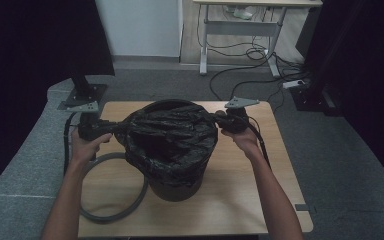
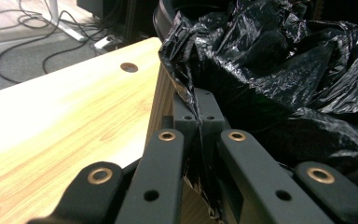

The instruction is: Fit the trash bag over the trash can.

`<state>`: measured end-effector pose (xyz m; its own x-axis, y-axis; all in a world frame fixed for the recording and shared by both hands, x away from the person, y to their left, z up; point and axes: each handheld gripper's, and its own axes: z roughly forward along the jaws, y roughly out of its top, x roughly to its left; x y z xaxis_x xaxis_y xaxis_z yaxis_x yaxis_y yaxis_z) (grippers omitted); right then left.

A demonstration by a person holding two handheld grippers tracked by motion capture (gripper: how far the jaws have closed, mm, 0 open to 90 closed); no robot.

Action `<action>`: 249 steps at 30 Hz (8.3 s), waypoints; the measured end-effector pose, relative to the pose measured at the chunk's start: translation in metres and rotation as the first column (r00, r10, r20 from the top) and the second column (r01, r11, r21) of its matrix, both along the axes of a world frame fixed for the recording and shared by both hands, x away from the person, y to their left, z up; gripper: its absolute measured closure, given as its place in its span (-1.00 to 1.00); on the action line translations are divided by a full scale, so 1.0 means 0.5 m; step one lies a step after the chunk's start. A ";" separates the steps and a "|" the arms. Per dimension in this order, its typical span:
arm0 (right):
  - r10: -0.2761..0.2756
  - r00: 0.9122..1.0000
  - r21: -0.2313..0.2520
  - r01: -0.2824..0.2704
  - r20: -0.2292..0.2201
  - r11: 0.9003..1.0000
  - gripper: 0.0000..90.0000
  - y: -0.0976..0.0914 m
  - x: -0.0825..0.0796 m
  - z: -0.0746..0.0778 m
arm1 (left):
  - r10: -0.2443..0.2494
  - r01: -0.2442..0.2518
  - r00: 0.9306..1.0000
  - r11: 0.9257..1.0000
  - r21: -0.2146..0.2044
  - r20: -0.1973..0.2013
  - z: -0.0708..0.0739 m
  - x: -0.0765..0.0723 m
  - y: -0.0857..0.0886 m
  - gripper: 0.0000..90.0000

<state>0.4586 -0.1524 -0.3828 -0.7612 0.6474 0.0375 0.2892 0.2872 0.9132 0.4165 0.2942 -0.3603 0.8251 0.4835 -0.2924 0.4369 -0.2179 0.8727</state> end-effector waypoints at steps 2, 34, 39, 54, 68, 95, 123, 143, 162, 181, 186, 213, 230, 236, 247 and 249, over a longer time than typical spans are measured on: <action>0.016 1.000 -0.010 -0.016 -0.007 1.000 0.98 0.013 0.004 -0.012 | 0.000 0.000 1.000 1.000 0.006 -0.020 -0.007 0.012 -0.005 0.99; 0.000 0.941 -0.052 -0.019 -0.337 0.998 0.67 -0.029 -0.006 -0.214 | 0.079 -0.062 0.992 0.985 0.164 -0.100 -0.080 0.008 -0.011 1.00; -0.019 0.977 0.097 0.040 -0.211 0.994 0.11 -0.088 -0.062 -0.144 | 0.073 -0.062 0.994 0.988 0.143 -0.077 -0.071 -0.007 -0.003 0.99; 0.161 0.986 0.061 -0.162 0.032 0.985 -0.57 -0.003 -0.334 -0.037 | 0.050 -0.044 0.997 0.994 0.102 -0.058 -0.064 -0.059 0.006 0.99; 0.108 0.980 0.023 -0.113 0.170 0.993 0.99 0.018 -0.341 -0.056 | 0.019 -0.015 0.998 0.996 0.089 -0.052 -0.068 -0.065 0.001 0.99; 0.124 0.989 0.016 -0.125 0.078 0.992 -0.07 -0.052 -0.319 -0.121 | 0.138 -0.143 0.990 0.980 0.138 0.040 -0.076 -0.106 0.031 0.11; 0.281 0.959 -0.120 -0.283 -0.038 0.952 -0.12 0.146 -0.138 0.253 | 0.116 -0.130 0.987 0.983 0.128 0.109 -0.030 -0.153 0.055 -0.59; 0.332 0.929 -0.256 -0.365 -0.166 0.895 0.02 0.319 -0.041 0.158 | 0.108 -0.123 0.988 0.983 0.136 0.112 -0.031 -0.163 0.074 -0.58; 0.365 0.894 -0.310 -0.436 -0.260 0.845 -0.26 0.353 -0.039 0.098 | 0.124 -0.137 0.986 0.983 0.125 0.108 -0.036 -0.163 0.087 -0.57; 0.359 0.870 -0.356 -0.471 -0.337 0.807 -0.43 0.381 -0.052 0.058 | 0.126 -0.139 0.986 0.983 0.124 0.108 -0.035 -0.161 0.088 -0.57; 0.353 0.869 -0.370 -0.472 -0.346 0.800 -0.49 0.385 -0.054 0.047 | 0.128 -0.141 0.986 0.983 0.120 0.110 -0.035 -0.161 0.089 -0.57; 0.277 0.958 -0.248 -0.286 -0.072 0.926 -0.57 0.204 -0.164 0.256 | 0.158 -0.171 0.982 0.976 0.137 0.102 -0.028 -0.171 0.095 -0.55; 0.166 0.985 -0.034 -0.164 0.053 0.986 -0.59 -0.070 -0.281 0.155 | 0.148 -0.161 0.985 0.974 0.157 0.089 -0.050 -0.170 0.082 -0.55; 0.127 0.990 0.003 -0.128 0.058 0.992 -0.59 -0.128 -0.301 0.068 | 0.143 -0.154 0.987 0.975 0.160 0.079 -0.064 -0.169 0.079 -0.55; 0.106 0.991 0.052 -0.111 0.083 0.993 -0.56 -0.139 -0.329 -0.020 | 0.142 -0.155 0.986 0.975 0.159 0.087 -0.067 -0.175 0.082 -0.54; 0.099 0.991 0.056 -0.105 0.090 0.993 -0.56 -0.139 -0.335 -0.029 | 0.143 -0.156 0.986 0.975 0.160 0.088 -0.070 -0.178 0.087 -0.54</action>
